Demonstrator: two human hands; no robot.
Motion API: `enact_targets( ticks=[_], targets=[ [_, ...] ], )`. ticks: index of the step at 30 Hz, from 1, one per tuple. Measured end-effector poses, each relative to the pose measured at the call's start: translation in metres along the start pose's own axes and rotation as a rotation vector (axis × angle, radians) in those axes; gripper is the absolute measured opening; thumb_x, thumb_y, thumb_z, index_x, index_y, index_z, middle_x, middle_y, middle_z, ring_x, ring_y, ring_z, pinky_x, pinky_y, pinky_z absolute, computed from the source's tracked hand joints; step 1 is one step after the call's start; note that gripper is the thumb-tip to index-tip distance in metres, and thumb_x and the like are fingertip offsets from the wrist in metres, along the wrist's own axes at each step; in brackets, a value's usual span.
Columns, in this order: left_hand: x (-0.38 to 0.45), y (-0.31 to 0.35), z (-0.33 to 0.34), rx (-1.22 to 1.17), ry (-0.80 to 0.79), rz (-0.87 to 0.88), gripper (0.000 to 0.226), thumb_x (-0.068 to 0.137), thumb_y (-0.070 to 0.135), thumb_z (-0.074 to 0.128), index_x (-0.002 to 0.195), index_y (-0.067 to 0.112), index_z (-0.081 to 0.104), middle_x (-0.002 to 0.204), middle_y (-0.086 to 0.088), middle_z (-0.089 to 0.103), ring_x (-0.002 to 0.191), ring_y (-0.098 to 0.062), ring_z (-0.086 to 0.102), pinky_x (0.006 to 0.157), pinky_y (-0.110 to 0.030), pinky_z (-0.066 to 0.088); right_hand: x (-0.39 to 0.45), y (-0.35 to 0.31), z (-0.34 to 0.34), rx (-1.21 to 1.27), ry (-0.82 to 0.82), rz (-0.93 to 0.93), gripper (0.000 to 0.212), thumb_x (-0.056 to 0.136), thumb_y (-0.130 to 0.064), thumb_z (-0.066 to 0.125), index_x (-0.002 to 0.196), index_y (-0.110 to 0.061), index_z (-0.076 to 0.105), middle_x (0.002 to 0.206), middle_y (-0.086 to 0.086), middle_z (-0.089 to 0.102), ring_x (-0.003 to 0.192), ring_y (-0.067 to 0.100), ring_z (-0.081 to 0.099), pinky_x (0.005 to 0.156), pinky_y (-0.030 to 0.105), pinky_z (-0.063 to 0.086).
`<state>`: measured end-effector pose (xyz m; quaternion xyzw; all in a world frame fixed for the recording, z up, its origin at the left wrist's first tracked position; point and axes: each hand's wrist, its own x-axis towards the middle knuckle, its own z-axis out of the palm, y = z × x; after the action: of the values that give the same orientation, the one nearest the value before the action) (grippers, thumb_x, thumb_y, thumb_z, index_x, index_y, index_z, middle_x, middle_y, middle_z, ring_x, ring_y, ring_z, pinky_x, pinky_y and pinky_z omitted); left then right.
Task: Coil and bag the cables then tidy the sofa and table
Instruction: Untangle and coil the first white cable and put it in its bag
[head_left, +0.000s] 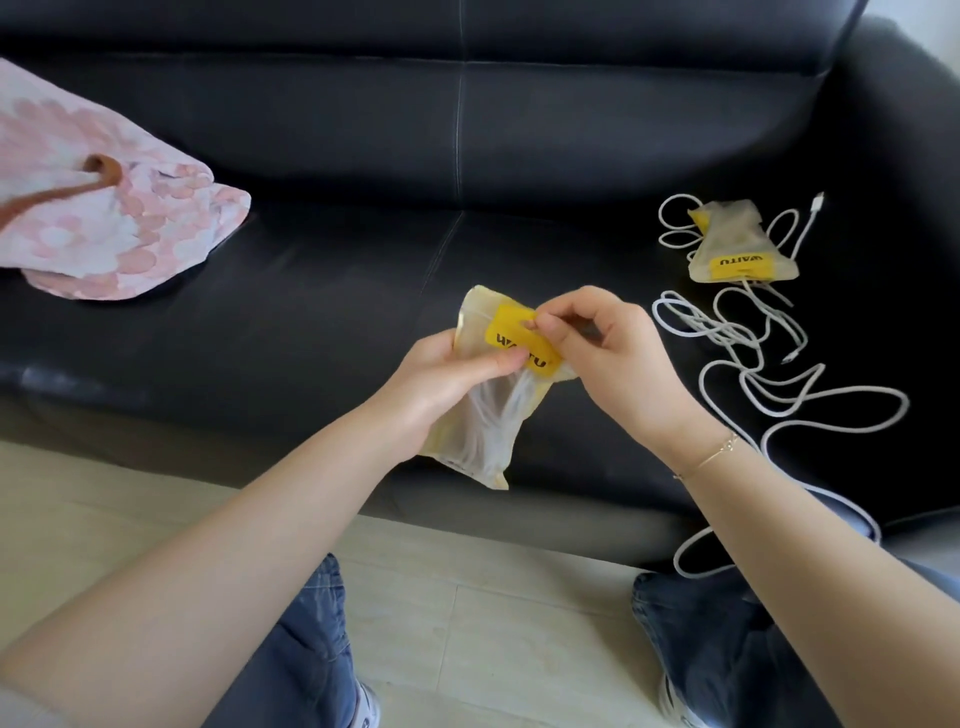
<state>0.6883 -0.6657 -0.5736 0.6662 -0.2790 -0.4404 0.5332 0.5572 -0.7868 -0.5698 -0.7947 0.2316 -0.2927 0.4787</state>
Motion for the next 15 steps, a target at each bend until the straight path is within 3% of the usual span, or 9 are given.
enact_targets(
  ticks=[4, 8, 10, 13, 15],
  targets=[
    [0.003, -0.01, 0.001, -0.089, 0.157, -0.01, 0.029, 0.084, 0.03, 0.074, 0.107, 0.014, 0.072, 0.103, -0.004, 0.075, 0.098, -0.021, 0.07, 0.089, -0.035, 0.053, 0.007, 0.004, -0.005, 0.031, 0.139, 0.1, 0.006, 0.092, -0.021, 0.064, 0.096, -0.023, 0.068, 0.1, -0.003, 0.067, 0.093, 0.01, 0.064, 0.081, 0.021, 0.052],
    [0.014, -0.015, 0.002, -0.157, 0.258, -0.067, 0.022, 0.085, 0.028, 0.074, 0.104, 0.017, 0.074, 0.101, -0.003, 0.075, 0.097, -0.02, 0.07, 0.083, -0.032, 0.052, 0.008, 0.016, -0.002, 0.144, -0.054, 0.397, 0.031, 0.086, -0.036, 0.07, 0.112, -0.021, 0.065, 0.104, -0.003, 0.071, 0.1, 0.01, 0.066, 0.085, 0.03, 0.057],
    [0.017, -0.015, 0.005, -0.158, 0.224, -0.023, 0.023, 0.084, 0.024, 0.075, 0.105, 0.013, 0.074, 0.102, -0.005, 0.075, 0.098, -0.021, 0.071, 0.085, -0.031, 0.053, 0.006, 0.022, 0.006, 0.174, -0.11, 0.441, 0.027, 0.086, -0.032, 0.071, 0.107, -0.015, 0.068, 0.102, 0.003, 0.073, 0.099, 0.015, 0.068, 0.084, 0.03, 0.058],
    [0.018, -0.019, 0.007, -0.176, 0.201, -0.025, 0.027, 0.083, 0.025, 0.077, 0.104, 0.009, 0.073, 0.101, -0.007, 0.075, 0.098, -0.023, 0.071, 0.089, -0.034, 0.054, 0.005, 0.027, 0.013, 0.284, -0.075, 0.457, 0.023, 0.087, -0.02, 0.072, 0.093, 0.002, 0.069, 0.096, 0.016, 0.073, 0.093, 0.025, 0.071, 0.085, 0.033, 0.059],
    [0.02, -0.021, 0.006, -0.184, 0.199, -0.044, 0.027, 0.082, 0.025, 0.078, 0.102, 0.008, 0.074, 0.1, -0.009, 0.075, 0.097, -0.025, 0.071, 0.09, -0.037, 0.055, 0.008, 0.026, 0.011, 0.28, -0.051, 0.453, 0.019, 0.086, -0.014, 0.072, 0.091, 0.004, 0.07, 0.092, 0.016, 0.074, 0.088, 0.024, 0.073, 0.083, 0.031, 0.059]
  ],
)
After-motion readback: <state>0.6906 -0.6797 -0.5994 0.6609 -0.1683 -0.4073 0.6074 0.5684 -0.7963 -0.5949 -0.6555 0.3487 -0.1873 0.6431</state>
